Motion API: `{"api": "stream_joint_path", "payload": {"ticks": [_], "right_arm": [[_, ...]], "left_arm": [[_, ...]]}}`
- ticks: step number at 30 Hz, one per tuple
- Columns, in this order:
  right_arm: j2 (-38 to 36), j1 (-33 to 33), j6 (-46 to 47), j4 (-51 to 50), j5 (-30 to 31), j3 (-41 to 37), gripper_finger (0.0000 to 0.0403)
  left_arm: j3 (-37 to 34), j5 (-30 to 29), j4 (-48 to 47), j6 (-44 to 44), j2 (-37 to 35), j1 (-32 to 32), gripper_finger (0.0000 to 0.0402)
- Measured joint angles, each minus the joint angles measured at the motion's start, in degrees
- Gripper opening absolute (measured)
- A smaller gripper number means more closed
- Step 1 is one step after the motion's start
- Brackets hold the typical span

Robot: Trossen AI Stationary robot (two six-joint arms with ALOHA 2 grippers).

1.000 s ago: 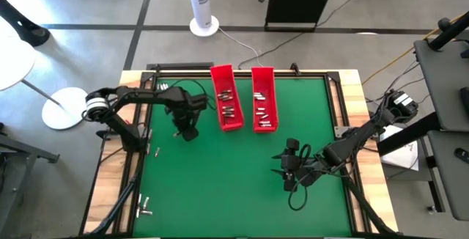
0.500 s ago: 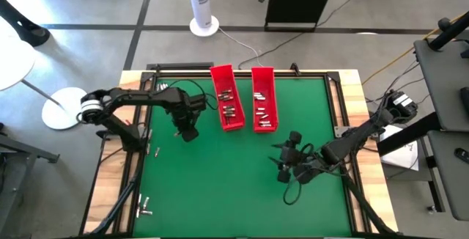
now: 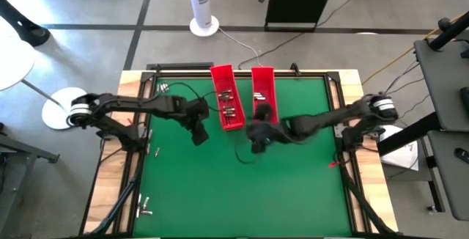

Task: Sort batteries
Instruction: Put the brown battery into the left red bin

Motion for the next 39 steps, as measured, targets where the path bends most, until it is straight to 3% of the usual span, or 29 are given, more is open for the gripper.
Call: {"api": "stream_joint_path", "payload": {"ticks": [6,12,25,30,39], "right_arm": [[7.5,-6.1,-6.0,-2.9,7.1,6.7,0.0205],[10.6,-9.2,-7.9,-4.2,7.0,8.3,0.0205],[12.0,-9.5,-6.4,-1.9,0.2,8.4,0.0205],[12.3,-9.8,-5.8,1.2,-5.6,8.4,0.0205],[11.7,-9.9,-5.8,4.7,-5.5,8.3,0.0205]], "left_arm": [[-4.0,0.1,5.6,-3.1,-0.2,-5.5,0.003],[-7.4,-2.3,12.1,-5.9,-0.5,-12.1,0.003],[-9.7,-3.0,17.3,-8.5,-0.7,-15.0,0.003],[-9.7,-2.9,17.3,-10.0,-0.7,-15.9,0.003],[-9.7,-2.9,17.3,-12.3,-0.7,-16.3,0.003]]}}
